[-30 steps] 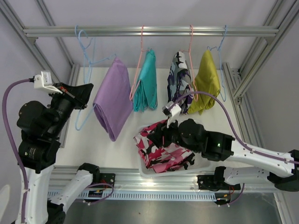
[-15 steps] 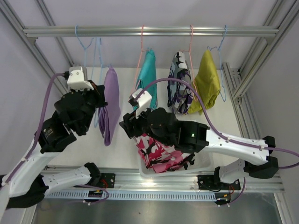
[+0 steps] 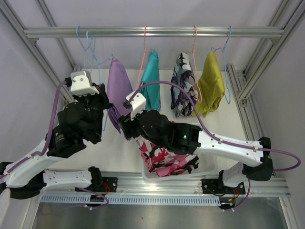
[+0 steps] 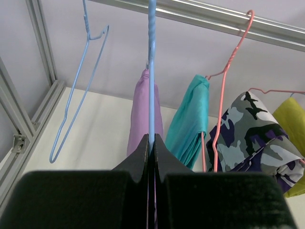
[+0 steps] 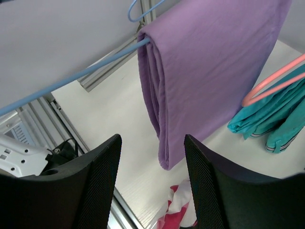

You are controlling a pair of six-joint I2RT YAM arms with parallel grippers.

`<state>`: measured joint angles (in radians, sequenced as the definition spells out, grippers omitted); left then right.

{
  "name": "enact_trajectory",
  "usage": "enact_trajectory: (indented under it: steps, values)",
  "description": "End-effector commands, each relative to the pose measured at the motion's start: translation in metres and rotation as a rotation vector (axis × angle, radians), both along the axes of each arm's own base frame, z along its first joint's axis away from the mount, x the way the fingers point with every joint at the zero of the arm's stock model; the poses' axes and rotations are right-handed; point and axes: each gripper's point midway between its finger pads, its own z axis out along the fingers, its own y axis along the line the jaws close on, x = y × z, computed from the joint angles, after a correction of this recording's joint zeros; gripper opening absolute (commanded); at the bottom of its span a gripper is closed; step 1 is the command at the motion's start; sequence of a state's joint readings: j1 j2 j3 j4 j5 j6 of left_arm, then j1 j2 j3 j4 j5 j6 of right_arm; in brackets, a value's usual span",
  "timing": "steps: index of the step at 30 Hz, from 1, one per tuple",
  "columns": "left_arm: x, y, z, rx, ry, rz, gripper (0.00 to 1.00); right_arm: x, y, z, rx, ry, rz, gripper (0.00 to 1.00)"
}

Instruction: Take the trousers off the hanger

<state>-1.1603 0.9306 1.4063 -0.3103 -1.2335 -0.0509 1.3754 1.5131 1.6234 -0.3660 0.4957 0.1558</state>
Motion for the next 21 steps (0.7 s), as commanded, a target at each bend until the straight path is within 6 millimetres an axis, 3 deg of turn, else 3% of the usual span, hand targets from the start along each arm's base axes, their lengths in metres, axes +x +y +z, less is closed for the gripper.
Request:
enact_trajectory:
  steps: [1, 11, 21]
  values:
    - [-0.005, 0.012, 0.021, -0.118, -0.044, 0.049, 0.0, 0.007, 0.007, 0.026, 0.094, -0.021, 0.005, 0.6]
    - [-0.006, 0.001, 0.02, -0.108, -0.038, 0.024, 0.0, 0.035, 0.024, 0.031, 0.158, -0.016, 0.01, 0.6]
    - [-0.004, -0.004, 0.019, -0.095, -0.038, 0.016, 0.0, 0.043, 0.035, 0.032, 0.176, 0.0, 0.056, 0.6]
